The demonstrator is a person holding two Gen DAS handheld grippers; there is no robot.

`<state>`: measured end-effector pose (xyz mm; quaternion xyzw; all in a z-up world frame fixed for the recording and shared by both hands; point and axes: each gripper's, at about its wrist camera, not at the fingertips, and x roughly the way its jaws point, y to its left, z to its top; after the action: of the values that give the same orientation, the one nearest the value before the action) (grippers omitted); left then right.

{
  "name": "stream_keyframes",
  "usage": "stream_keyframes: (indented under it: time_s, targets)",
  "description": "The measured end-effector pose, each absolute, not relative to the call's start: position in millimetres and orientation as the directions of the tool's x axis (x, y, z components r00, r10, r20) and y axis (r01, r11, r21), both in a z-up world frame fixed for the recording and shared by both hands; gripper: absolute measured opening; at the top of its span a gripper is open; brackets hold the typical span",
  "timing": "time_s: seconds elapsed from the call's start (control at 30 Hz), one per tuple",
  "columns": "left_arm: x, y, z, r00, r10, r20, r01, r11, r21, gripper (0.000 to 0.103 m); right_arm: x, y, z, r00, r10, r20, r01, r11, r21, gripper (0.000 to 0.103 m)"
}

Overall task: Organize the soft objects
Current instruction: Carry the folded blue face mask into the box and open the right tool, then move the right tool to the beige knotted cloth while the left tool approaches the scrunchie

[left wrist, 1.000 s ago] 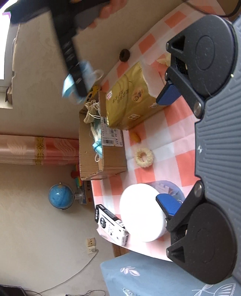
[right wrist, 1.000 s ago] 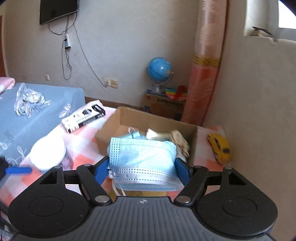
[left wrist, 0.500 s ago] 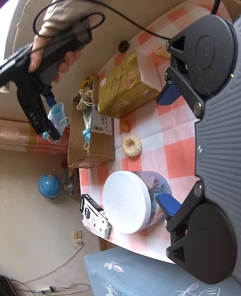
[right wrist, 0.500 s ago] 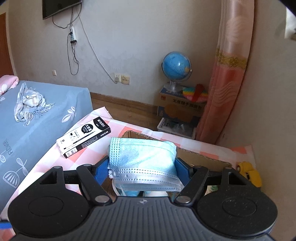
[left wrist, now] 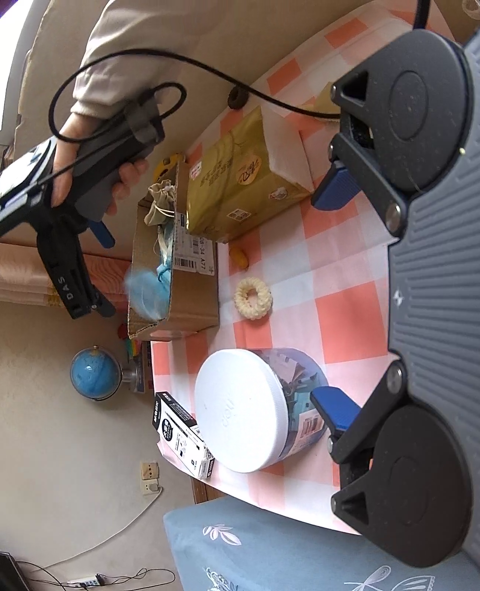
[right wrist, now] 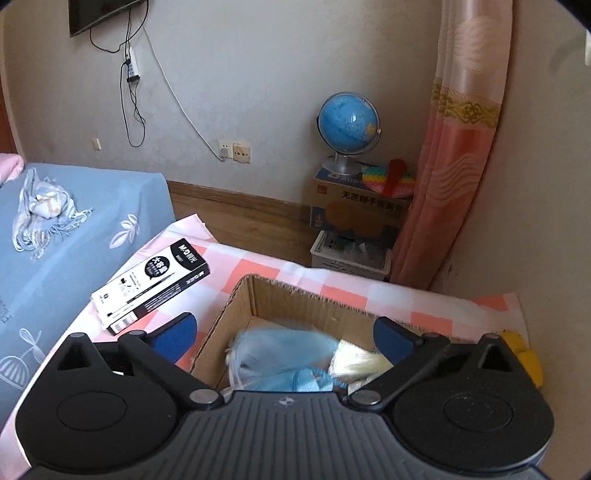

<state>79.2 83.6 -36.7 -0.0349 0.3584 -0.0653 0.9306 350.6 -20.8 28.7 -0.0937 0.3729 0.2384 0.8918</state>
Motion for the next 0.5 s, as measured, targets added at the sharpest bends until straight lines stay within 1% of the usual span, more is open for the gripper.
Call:
stream_keyframes:
  time_s: [0.23,0.37,0.5]
  targets:
    - [68,81,-30,0.742,-0.152,-0.652,0.104,0.988,-0.112,0.101,310,-46,47,0.634,0.347,-0.691,-0.466,0.884,0.016,0.103]
    - [59,79,-28,0.752,-0.137,-0.644,0.098,0.991,-0.095,0.101,262,-68,61,0.684,0.331,-0.65,-0.443,0.896,-0.01,0.103]
    - [50,76,-23,0.766,-0.12,-0.632,0.1,0.993,-0.067,0.101,212,-92,66,0.708,0.341,-0.619,-0.437,0.899,-0.005,0.103]
